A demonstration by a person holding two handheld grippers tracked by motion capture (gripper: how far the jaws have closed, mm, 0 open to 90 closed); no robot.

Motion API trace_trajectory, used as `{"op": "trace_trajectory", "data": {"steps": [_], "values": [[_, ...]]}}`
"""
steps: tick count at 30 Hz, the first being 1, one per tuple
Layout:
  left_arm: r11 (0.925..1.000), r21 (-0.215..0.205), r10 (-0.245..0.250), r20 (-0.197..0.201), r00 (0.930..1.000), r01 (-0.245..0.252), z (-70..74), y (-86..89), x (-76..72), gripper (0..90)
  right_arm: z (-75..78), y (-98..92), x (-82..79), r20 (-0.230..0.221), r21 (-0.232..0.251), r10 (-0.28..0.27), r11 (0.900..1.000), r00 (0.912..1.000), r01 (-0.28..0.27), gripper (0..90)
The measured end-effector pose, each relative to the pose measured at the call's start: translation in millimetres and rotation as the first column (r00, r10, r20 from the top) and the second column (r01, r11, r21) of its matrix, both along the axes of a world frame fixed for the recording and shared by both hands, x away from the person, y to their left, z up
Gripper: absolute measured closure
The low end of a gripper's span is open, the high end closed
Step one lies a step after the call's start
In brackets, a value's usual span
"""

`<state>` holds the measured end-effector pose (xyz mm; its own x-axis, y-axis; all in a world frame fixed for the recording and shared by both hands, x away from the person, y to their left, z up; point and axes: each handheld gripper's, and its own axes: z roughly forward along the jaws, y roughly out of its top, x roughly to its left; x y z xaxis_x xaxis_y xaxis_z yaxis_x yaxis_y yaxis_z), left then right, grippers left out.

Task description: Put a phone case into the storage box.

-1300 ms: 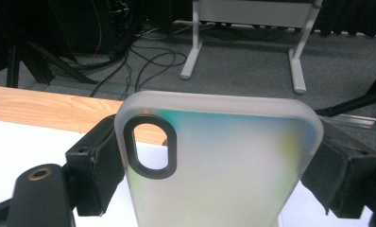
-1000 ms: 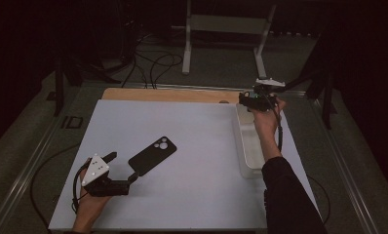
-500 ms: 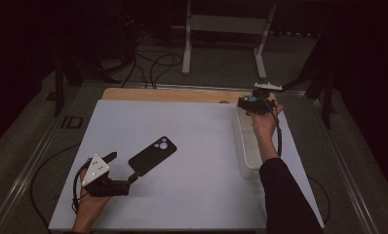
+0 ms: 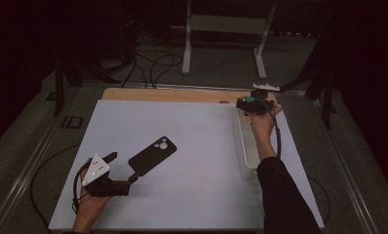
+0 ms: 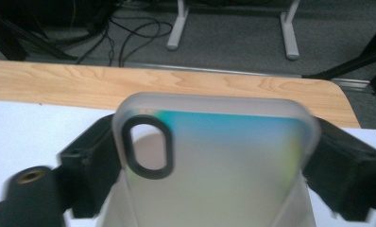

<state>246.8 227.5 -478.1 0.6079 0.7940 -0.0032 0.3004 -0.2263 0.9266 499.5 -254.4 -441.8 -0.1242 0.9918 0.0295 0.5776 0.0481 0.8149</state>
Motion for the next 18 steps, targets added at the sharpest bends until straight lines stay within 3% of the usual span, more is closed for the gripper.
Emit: {"op": "trace_trajectory", "data": {"steps": [10,18], "values": [[1.0000,0.000,0.000,-0.001,1.0000,0.000,-0.1,-0.3,0.1,0.2,6.9,-5.1,-2.4,0.036,-0.003,-0.023,1.000,0.9991,0.023,8.9],[1.0000,0.002,-0.001,-0.001,1.0000,0.001,-0.3,-0.8,0.1,0.2,10.2,-6.4,-4.1,0.048,0.010,-0.007,1.000,0.9988,0.007,8.9]]}}
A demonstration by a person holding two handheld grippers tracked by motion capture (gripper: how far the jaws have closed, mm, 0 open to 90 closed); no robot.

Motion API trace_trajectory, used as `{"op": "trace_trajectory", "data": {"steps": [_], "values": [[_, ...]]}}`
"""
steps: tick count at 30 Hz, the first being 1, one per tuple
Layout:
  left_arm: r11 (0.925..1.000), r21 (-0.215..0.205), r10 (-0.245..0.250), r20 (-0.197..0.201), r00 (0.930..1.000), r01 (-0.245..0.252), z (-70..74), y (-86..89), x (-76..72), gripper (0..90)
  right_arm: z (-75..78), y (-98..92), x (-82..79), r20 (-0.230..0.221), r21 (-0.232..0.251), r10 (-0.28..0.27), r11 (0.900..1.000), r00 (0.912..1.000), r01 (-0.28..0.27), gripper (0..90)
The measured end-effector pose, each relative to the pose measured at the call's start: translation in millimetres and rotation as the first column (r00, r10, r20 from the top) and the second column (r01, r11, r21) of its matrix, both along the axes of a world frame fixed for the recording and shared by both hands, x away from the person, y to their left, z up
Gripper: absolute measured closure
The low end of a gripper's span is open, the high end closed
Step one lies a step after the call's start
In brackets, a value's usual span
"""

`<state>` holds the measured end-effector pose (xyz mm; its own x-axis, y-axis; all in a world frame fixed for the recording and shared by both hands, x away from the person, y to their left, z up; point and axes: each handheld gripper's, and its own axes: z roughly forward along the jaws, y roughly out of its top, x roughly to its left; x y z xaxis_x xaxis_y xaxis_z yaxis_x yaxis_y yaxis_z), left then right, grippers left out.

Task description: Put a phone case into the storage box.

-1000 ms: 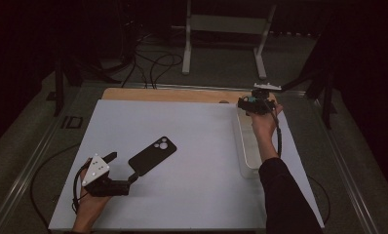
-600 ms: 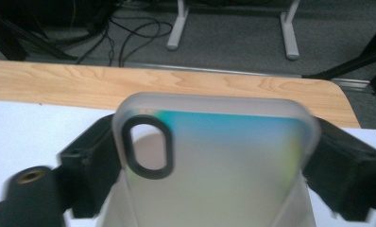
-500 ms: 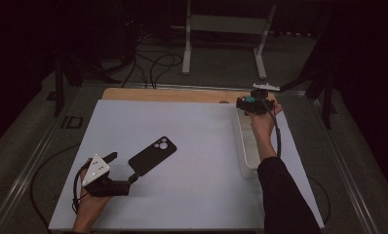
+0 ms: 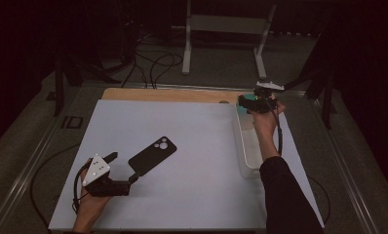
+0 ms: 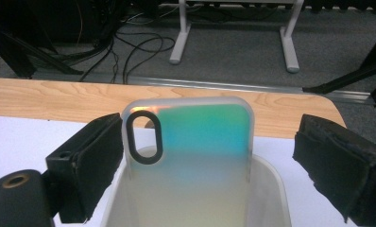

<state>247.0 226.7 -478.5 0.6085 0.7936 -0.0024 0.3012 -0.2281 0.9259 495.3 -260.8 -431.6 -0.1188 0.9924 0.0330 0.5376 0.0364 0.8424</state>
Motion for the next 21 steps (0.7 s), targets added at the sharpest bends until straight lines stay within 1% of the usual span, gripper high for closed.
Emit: {"op": "trace_trajectory", "data": {"steps": [5,11,13,15,19,21], "values": [[1.0000,-0.001,0.002,0.000,1.0000,-0.002,0.1,0.4,0.1,0.2,0.7,1.7,-1.6,-0.002,0.010,0.017,1.000,0.9999,-0.017,9.0],[1.0000,0.000,0.002,0.000,1.0000,-0.002,0.0,0.3,0.2,0.2,4.8,5.8,-6.3,0.009,0.019,0.054,0.998,0.9985,-0.054,8.9],[1.0000,-0.001,0.003,0.000,1.0000,-0.003,0.0,0.6,0.4,0.2,9.1,9.7,-10.7,0.015,0.028,0.084,0.996,0.9964,-0.084,9.0],[1.0000,0.001,0.003,0.000,1.0000,-0.003,-0.1,0.5,0.5,0.2,11.3,11.6,-13.1,0.018,0.031,0.100,0.995,0.9949,-0.100,8.9],[1.0000,0.001,0.003,0.000,1.0000,-0.003,-0.3,-0.2,0.7,0.2,14.6,15.0,-19.0,0.023,0.072,0.126,0.989,0.9918,-0.127,8.9],[1.0000,0.000,0.004,0.000,1.0000,-0.004,-0.2,0.1,0.9,0.2,15.3,17.6,-21.7,0.023,0.073,0.143,0.987,0.9894,-0.144,8.9]]}}
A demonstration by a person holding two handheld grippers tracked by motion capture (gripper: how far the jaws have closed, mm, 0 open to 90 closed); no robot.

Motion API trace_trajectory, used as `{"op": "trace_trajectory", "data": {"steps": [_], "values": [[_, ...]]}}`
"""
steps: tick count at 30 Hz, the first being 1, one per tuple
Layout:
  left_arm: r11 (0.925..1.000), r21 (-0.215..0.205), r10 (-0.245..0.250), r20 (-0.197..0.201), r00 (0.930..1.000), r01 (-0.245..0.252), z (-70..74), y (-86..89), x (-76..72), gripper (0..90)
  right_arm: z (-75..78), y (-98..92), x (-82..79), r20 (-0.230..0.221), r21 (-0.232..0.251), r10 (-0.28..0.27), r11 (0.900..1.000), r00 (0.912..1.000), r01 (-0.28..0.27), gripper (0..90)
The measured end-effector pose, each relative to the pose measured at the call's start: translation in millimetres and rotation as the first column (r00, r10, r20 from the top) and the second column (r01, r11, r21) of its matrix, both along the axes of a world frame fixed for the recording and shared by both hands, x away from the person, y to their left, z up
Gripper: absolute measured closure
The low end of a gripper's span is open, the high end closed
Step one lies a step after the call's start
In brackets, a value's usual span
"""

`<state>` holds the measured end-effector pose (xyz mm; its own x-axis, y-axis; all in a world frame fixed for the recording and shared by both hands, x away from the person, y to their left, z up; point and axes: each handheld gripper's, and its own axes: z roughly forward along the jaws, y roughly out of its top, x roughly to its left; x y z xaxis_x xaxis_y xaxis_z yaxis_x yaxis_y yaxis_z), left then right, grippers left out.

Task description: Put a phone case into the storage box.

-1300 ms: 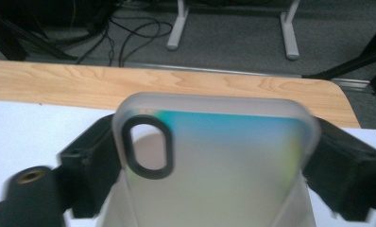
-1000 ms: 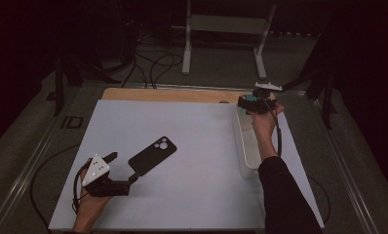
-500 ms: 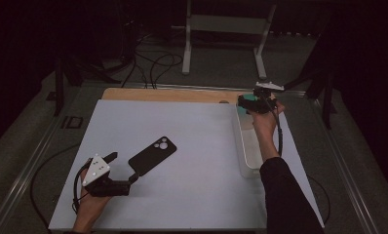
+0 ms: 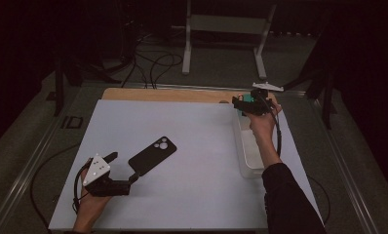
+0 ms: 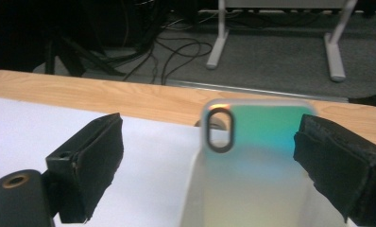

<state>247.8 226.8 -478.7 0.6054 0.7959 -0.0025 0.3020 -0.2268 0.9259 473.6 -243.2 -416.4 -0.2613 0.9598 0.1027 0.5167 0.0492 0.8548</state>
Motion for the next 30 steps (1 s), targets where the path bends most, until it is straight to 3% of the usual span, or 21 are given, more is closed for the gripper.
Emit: {"op": "trace_trajectory", "data": {"steps": [18,30], "values": [[1.0000,0.002,0.006,-0.004,1.0000,-0.006,0.0,0.5,0.1,0.2,3.9,16.7,-31.6,0.007,-0.004,0.133,0.991,0.9910,-0.133,8.9],[0.9997,0.010,0.021,-0.020,0.9996,-0.020,-0.7,-0.6,1.6,0.2,6.7,18.9,-67.1,0.022,-0.009,0.214,0.977,0.9766,-0.214,8.9]]}}
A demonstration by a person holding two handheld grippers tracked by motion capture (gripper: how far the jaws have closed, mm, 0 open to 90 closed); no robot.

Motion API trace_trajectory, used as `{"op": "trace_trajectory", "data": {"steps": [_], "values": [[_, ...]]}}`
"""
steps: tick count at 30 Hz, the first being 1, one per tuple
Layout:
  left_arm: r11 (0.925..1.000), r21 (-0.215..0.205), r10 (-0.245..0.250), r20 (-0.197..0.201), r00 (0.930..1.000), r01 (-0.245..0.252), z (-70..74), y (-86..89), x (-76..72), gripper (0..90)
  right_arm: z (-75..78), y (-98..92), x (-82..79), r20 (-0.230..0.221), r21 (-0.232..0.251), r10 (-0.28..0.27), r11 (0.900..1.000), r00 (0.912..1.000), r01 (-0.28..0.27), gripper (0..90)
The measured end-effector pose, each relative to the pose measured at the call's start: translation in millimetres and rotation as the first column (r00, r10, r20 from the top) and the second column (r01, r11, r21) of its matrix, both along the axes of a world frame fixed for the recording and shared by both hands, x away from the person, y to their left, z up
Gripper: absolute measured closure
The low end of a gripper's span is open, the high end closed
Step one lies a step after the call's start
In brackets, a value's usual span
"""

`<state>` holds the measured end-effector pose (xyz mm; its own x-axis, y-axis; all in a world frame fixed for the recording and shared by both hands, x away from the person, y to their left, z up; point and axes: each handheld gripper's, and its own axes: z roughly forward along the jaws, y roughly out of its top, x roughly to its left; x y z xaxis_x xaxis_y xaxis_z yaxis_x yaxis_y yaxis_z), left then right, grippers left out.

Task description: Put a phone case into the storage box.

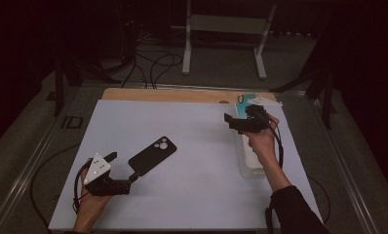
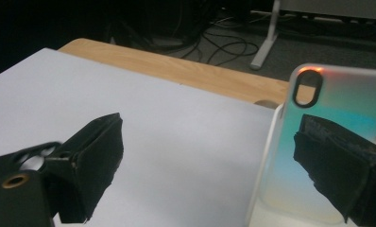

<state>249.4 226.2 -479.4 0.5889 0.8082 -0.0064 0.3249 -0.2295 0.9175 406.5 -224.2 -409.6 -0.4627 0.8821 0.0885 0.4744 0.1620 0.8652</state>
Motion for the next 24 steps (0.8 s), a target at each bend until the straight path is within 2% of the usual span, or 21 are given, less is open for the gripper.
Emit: {"op": "trace_trajectory", "data": {"steps": [9,19,22,24], "values": [[0.9999,0.000,0.011,-0.010,0.9999,-0.011,0.1,0.5,1.4,0.2,-3.2,1.4,-27.7,0.027,-0.028,0.044,0.999,0.9987,-0.043,8.8],[0.9997,0.000,0.023,-0.018,0.9996,-0.023,0.5,0.8,2.9,0.2,-11.0,-5.4,-62.3,0.050,0.040,0.072,0.996,0.9962,-0.074,8.8],[0.9997,-0.002,0.025,-0.020,0.9995,-0.025,0.6,1.0,3.1,0.2,-12.1,-6.0,-69.1,0.047,0.043,0.080,0.996,0.9957,-0.082,8.8],[0.9996,-0.002,0.027,-0.022,0.9994,-0.027,1.1,1.8,3.5,0.2,-13.2,-6.4,-77.3,0.066,0.041,0.089,0.995,0.9938,-0.092,8.8]]}}
